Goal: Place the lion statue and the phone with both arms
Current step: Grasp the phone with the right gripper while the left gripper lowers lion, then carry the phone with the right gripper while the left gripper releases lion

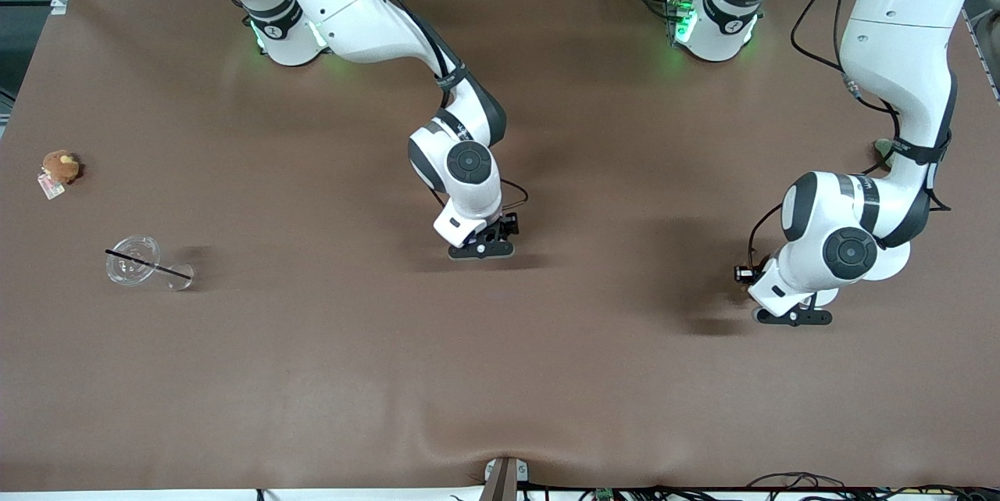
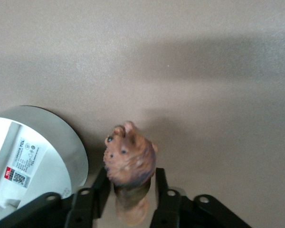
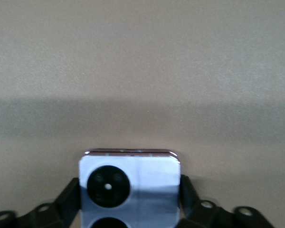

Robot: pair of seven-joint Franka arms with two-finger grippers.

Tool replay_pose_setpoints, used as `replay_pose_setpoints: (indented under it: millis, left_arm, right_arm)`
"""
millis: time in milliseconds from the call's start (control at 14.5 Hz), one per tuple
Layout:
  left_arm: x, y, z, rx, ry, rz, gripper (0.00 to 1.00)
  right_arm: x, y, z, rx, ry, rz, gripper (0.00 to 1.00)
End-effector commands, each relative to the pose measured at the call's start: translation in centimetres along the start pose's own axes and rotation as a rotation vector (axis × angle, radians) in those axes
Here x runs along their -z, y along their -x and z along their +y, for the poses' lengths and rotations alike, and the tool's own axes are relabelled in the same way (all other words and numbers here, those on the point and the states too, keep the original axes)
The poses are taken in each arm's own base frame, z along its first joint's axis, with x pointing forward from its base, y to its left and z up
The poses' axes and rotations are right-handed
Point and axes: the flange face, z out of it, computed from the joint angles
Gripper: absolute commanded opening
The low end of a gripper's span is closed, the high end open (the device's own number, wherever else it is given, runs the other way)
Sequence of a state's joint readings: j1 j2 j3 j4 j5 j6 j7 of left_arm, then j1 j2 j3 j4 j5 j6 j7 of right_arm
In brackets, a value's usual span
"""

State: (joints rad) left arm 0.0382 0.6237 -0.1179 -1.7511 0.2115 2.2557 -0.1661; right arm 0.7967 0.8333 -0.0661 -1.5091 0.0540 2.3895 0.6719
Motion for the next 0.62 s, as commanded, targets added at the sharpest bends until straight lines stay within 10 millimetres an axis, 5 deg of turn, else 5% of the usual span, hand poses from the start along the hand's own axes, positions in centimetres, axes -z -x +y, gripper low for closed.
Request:
replay_pose_setpoints:
  millis: [0,207,415,553]
  left_arm:
    - [2.4,-0.4,0.4,-0.005,-0.006,0.041,1.00]
    - [6.5,-0.7,1.7,-0.015,0.005,0.086,1.00]
    - [11.4,-0.1,3.5,0.003,-0.025,-0.038,1.00]
    - [15.4,0.3,4.7,-0.025,-0.036,-0.071,1.00]
  right_arm:
    - [0.2,-0.7,-0.4,-0.099,-0.011,0.022,0.16]
    - [5.1,-5.1,4.2,-0.228,-0.031,0.061,0.16]
    - [10.2,-9.6,14.4,-0.265,0.048,-0.028,0.17]
    - [9.7,-12.2,23.8,-0.208,0.085,-0.111,0.17]
